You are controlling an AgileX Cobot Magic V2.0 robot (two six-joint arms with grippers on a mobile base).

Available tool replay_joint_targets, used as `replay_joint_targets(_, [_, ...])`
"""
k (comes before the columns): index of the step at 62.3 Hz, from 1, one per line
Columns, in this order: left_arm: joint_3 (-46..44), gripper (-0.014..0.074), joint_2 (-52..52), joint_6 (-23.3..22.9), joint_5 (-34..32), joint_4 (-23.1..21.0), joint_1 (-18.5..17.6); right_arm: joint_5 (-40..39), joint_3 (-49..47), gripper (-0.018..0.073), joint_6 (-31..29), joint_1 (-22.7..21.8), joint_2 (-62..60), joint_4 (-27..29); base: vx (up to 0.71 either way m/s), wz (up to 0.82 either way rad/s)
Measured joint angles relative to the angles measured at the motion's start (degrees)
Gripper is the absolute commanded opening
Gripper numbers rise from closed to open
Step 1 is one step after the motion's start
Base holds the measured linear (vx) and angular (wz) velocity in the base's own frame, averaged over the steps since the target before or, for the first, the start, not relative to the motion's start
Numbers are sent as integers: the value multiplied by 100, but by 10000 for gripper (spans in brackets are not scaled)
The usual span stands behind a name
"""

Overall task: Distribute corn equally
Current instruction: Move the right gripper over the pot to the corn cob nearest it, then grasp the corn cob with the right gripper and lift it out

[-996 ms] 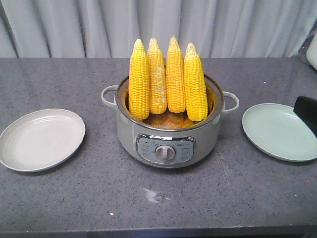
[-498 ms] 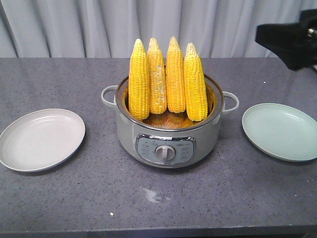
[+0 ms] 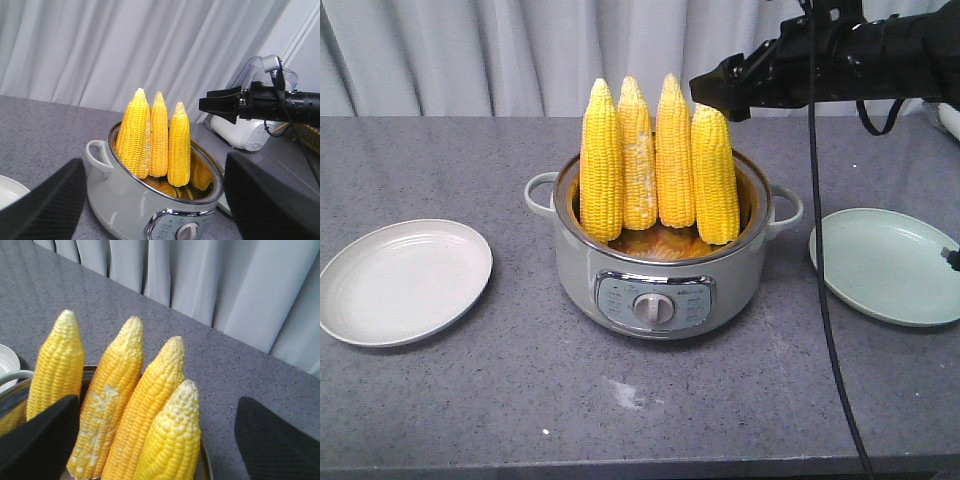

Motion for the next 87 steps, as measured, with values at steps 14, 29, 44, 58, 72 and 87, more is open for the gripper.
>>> replay_joint_targets(14, [0,554,0,0,6,0,0,-48,-19,592,-4,19,456,0,0,0])
replay_joint_targets(29, [0,554,0,0,18,0,0,-76,-19,560,-17,37,779,0,0,0])
replay_joint_targets(44, [0,554,0,0,58,0,0,-48,-19,282,-21,37,830,-2,0,0])
replay_joint_targets(58, [0,554,0,0,58,0,0,729,-41,-4,865,-517,-2599,-61,0,0])
replay_joint_targets(72, [0,554,0,0,58,0,0,1276,-47,-4,1958,-1548,-3420,-1230,0,0])
replay_joint_targets(87, [0,554,0,0,58,0,0,1820,-47,-4,2993,-2261,-3077,-2280,0,0])
